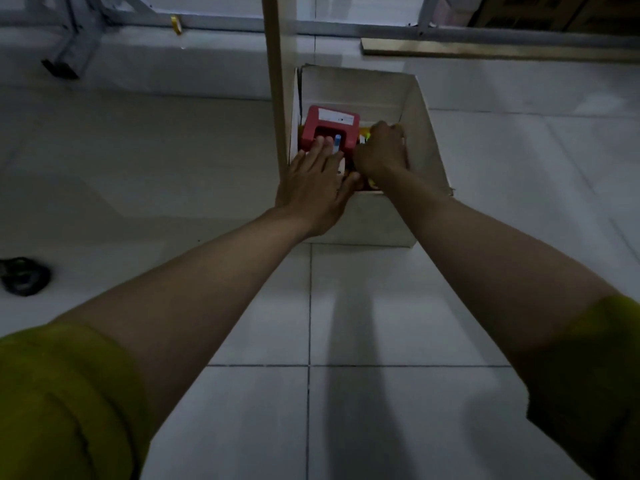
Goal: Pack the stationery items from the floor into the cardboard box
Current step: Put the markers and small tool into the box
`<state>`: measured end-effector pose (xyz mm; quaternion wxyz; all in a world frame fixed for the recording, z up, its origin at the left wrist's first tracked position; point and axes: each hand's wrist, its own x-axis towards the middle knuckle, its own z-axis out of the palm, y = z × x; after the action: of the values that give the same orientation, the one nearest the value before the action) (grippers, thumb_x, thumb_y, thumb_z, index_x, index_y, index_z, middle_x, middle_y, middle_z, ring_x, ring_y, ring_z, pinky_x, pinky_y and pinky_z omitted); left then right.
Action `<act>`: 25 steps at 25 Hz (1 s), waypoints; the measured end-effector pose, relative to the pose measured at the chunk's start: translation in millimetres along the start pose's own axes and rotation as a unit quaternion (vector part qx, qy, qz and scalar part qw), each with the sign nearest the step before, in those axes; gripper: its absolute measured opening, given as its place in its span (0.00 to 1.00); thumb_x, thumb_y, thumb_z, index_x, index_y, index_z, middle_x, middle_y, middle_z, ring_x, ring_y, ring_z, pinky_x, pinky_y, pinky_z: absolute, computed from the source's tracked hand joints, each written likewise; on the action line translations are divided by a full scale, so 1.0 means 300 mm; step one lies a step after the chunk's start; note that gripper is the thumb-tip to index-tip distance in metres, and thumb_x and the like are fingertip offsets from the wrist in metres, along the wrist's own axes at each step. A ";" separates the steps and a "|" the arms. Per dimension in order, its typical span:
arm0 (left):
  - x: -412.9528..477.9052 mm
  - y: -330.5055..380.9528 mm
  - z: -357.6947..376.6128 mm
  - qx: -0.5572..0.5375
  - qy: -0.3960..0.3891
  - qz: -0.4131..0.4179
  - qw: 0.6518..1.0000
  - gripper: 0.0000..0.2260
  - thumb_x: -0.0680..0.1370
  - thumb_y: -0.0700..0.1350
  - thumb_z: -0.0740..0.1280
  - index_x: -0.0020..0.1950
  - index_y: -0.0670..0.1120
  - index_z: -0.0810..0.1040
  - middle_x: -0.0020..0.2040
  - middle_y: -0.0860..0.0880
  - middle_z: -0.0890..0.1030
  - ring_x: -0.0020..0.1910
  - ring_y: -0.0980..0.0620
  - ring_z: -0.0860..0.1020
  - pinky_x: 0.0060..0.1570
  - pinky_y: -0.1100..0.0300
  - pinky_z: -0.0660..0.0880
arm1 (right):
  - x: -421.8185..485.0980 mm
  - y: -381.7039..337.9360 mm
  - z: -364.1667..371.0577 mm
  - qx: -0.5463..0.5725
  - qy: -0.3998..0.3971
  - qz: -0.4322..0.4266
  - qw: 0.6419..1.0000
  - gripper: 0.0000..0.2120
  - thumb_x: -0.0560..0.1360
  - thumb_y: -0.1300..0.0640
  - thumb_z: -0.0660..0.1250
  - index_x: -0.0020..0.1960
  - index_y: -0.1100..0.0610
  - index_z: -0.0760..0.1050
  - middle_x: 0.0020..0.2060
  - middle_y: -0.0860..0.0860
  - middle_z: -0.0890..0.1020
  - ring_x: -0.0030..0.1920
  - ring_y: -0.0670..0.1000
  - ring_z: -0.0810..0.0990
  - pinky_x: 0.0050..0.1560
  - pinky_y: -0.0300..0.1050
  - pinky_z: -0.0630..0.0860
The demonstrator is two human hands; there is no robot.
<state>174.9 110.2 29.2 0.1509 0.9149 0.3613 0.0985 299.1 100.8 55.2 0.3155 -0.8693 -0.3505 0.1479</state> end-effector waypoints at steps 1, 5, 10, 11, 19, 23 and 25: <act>-0.007 -0.009 -0.006 -0.028 -0.003 0.006 1.000 0.28 0.81 0.57 0.49 0.77 0.45 0.49 0.79 0.45 0.49 0.78 0.49 0.46 0.77 0.50 0.47 | -0.015 -0.001 0.005 -0.032 0.007 -0.055 0.998 0.20 0.76 0.59 0.64 0.66 0.63 0.68 0.67 0.60 0.69 0.65 0.59 0.71 0.60 0.47 0.70; -0.103 -0.032 -0.045 -0.092 -0.035 0.027 0.995 0.28 0.81 0.55 0.53 0.77 0.46 0.49 0.79 0.47 0.46 0.78 0.50 0.44 0.76 0.50 0.48 | -0.097 0.031 0.022 -0.095 0.029 -0.205 0.974 0.24 0.73 0.61 0.63 0.69 0.59 0.66 0.69 0.57 0.68 0.68 0.58 0.66 0.65 0.46 0.64; -0.274 -0.061 -0.114 -0.136 0.031 0.032 0.990 0.22 0.81 0.48 0.56 0.75 0.46 0.57 0.77 0.47 0.57 0.77 0.51 0.55 0.75 0.56 0.55 | -0.283 0.022 0.026 -0.052 0.056 -0.252 0.965 0.32 0.75 0.62 0.63 0.76 0.57 0.56 0.75 0.57 0.59 0.76 0.58 0.56 0.76 0.52 0.55; -0.298 -0.078 -0.119 -0.130 0.043 0.035 0.990 0.22 0.81 0.48 0.57 0.74 0.46 0.59 0.77 0.46 0.60 0.76 0.51 0.57 0.74 0.56 0.56 | -0.318 0.020 0.024 -0.048 0.048 -0.258 0.964 0.34 0.75 0.62 0.63 0.77 0.58 0.53 0.76 0.57 0.56 0.77 0.58 0.52 0.77 0.53 0.52; -0.465 -0.278 -0.159 -0.113 0.081 -0.032 0.990 0.20 0.80 0.49 0.57 0.72 0.46 0.63 0.76 0.47 0.62 0.75 0.51 0.59 0.73 0.53 0.59 | -0.582 -0.074 0.165 -0.031 -0.032 -0.396 0.917 0.35 0.74 0.63 0.60 0.77 0.58 0.48 0.78 0.58 0.49 0.78 0.57 0.44 0.77 0.49 0.44; -0.567 -0.384 -0.188 -0.114 0.087 -0.069 0.987 0.21 0.80 0.50 0.57 0.73 0.46 0.61 0.76 0.47 0.62 0.76 0.51 0.58 0.73 0.50 0.60 | -0.652 -0.183 0.257 -0.028 -0.118 -0.411 0.903 0.35 0.77 0.61 0.59 0.78 0.53 0.44 0.78 0.52 0.46 0.78 0.54 0.42 0.74 0.47 0.43; -0.624 -0.437 -0.203 -0.109 0.102 -0.098 0.984 0.22 0.81 0.49 0.57 0.73 0.45 0.61 0.77 0.47 0.60 0.76 0.51 0.55 0.74 0.53 0.58 | -0.675 -0.240 0.307 -0.020 -0.149 -0.409 0.900 0.36 0.77 0.61 0.59 0.78 0.52 0.43 0.78 0.51 0.45 0.78 0.54 0.41 0.75 0.51 0.46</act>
<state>-60.1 84.4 27.2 0.2209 0.8383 0.4498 0.2150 74.0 39.6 39.5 0.2747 -0.6232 -0.7212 0.1267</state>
